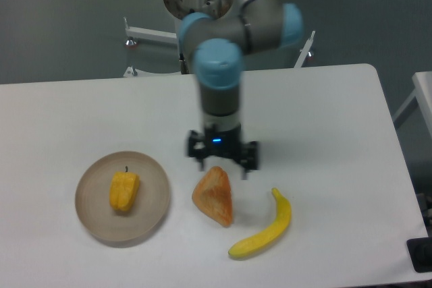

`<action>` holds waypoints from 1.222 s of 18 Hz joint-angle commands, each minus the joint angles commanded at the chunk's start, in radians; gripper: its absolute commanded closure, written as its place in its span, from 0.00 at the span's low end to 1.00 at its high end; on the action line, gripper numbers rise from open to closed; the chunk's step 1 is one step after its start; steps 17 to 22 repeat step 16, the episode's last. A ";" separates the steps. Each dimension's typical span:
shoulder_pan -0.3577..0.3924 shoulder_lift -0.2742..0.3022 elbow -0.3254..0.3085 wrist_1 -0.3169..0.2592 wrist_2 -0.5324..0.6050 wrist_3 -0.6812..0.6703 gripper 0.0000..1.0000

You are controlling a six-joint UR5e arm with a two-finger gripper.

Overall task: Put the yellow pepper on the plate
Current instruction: 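Raise the open gripper away from the plate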

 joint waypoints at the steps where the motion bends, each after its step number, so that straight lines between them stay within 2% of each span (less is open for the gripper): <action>1: 0.008 -0.008 0.005 -0.002 0.006 0.043 0.00; 4: 0.012 -0.058 0.050 -0.003 0.078 0.143 0.00; 7: 0.012 -0.090 0.077 0.000 0.092 0.152 0.00; 11: 0.014 -0.101 0.091 -0.002 0.094 0.195 0.00; 22: 0.012 -0.104 0.087 -0.002 0.094 0.198 0.00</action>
